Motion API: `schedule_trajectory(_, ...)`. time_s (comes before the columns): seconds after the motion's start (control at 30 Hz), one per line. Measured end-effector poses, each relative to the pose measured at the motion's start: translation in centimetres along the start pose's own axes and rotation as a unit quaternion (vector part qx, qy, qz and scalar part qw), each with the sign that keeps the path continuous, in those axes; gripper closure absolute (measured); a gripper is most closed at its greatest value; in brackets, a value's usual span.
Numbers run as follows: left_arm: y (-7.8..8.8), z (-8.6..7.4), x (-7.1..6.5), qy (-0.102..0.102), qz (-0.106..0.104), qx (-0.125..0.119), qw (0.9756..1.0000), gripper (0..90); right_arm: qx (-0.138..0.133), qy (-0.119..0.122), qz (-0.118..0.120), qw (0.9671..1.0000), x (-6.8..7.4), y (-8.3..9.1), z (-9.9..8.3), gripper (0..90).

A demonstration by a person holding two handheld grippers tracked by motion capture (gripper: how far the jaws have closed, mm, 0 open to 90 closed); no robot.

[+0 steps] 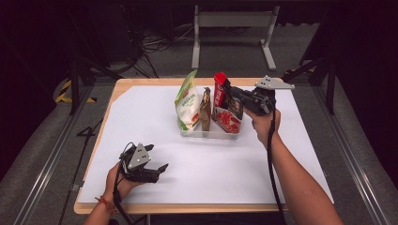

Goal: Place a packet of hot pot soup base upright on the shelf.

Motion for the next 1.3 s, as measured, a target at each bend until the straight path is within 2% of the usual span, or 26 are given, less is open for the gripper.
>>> schedule_trajectory(0.6, -0.1, -0.1, 0.0, 0.000, 0.000, 0.005, 1.0000, 15.9, 0.012, 0.017, -0.006, 0.9998, -0.3, 1.1, -0.9, 84.5)
schedule_trajectory(0.9, -0.2, 0.0, 0.0, 0.000, 0.002, 0.006, 1.0000, 15.9, 0.022, 0.028, -0.014, 0.9993, -0.5, 1.5, -0.9, 80.0)
schedule_trajectory(1.3, -0.1, 0.0, 0.0, 0.003, 0.006, 0.004, 1.0000, 15.9, 0.044, 0.055, -0.024, 0.9972, -0.4, 2.2, -0.9, 75.0)
Point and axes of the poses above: each handheld gripper's, and its own axes: y roughly backward along the jaws, z roughly out of its top, x roughly to its left, the point moved 5 cm from there along -y, roughly forward along the jaws, and after that the axes turned 12 degrees about y, right-handed, at the moved point
